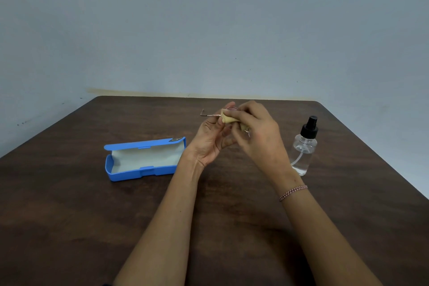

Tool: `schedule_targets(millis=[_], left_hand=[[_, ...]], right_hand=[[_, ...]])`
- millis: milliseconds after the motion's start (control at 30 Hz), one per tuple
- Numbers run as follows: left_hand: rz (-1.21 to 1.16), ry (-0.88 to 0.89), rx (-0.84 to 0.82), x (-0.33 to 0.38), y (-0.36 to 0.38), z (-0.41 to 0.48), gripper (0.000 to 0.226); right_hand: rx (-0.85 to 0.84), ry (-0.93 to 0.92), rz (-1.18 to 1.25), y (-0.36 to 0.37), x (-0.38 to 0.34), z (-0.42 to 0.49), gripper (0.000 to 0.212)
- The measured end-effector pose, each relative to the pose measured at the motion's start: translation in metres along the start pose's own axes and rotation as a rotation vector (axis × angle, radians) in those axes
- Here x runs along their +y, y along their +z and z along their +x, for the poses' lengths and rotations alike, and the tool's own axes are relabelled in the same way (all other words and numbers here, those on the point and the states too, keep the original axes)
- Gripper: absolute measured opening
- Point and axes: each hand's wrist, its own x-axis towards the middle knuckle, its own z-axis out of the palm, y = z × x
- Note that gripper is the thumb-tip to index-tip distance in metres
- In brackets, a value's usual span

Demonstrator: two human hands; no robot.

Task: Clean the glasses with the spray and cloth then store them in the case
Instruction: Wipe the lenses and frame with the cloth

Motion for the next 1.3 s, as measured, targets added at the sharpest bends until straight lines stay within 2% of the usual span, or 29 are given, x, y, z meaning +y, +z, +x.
schedule_targets(millis=[100,300,433,567,733,900,1133,1300], left_hand=[[0.028,-0.019,0.002,-0.001,-0.002,0.001,0.056],[0.03,-0.042,-0.021,-0.004,-0.006,0.003,0.056],[0.03,-0.034,-0.042,-0.002,-0.006,0.001,0.052],[0.053,-0.03,-0.04,0.0,-0.005,0.001,0.059],[0.08,-0.026,-0.039,0.001,-0.003,0.0,0.068],[0.116,0.002,-0.018,0.004,-0.001,-0.002,0.07],[0.115,-0.018,-0.008,0.006,0.005,-0.003,0.073],[0.086,0.009,-0.026,0.008,0.002,-0.004,0.07]], right_hand=[[-0.003,-0.019,0.016,0.0,0.001,0.0,0.034],[0.023,0.062,-0.077,-0.003,0.005,0.001,0.031],[0.017,0.03,-0.051,-0.001,0.001,0.0,0.034],[0.012,0.008,-0.052,0.0,0.001,-0.001,0.035],[0.05,0.09,-0.093,-0.003,0.007,0.0,0.033],[-0.028,-0.027,-0.032,-0.001,0.002,-0.001,0.034],[0.022,0.109,-0.087,-0.003,0.007,0.0,0.037],[-0.023,-0.027,-0.036,-0.001,0.001,-0.002,0.033]])
